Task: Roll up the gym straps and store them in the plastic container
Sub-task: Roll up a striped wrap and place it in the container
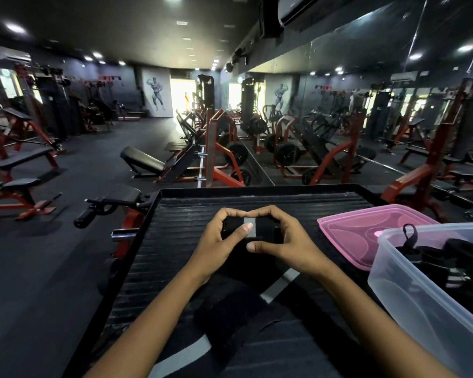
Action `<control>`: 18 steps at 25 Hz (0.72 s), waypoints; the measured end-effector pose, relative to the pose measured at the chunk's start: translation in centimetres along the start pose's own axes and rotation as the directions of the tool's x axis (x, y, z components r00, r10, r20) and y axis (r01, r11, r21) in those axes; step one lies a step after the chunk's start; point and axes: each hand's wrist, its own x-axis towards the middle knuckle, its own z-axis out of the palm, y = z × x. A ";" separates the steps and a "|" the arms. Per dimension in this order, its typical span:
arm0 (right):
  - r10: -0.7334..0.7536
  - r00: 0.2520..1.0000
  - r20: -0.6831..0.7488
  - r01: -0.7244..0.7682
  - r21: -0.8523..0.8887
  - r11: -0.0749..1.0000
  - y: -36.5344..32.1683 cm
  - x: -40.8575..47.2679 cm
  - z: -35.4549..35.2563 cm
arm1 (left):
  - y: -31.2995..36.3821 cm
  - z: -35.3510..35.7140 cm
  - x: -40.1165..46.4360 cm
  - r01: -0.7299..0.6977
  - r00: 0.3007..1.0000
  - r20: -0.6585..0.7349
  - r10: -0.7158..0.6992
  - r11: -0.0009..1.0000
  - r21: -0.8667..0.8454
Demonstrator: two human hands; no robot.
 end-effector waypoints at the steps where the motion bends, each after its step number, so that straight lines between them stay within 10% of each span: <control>1: -0.002 0.999 -0.035 0.003 0.031 1.000 0.0 0.1 -0.3 | 0.1 -0.3 0.0 0.004 0.999 0.032 -0.003 1.000 -0.020; 12: 0.337 0.937 -0.094 -0.274 0.401 0.874 0.1 0.2 -0.5 | 0.1 -0.6 0.0 -0.170 0.982 0.095 0.161 0.981 0.093; 18: 0.075 0.995 0.071 -0.081 0.088 0.993 -0.5 -0.2 -0.8 | 0.1 -1.1 0.1 -0.130 0.991 -0.002 0.131 0.987 0.098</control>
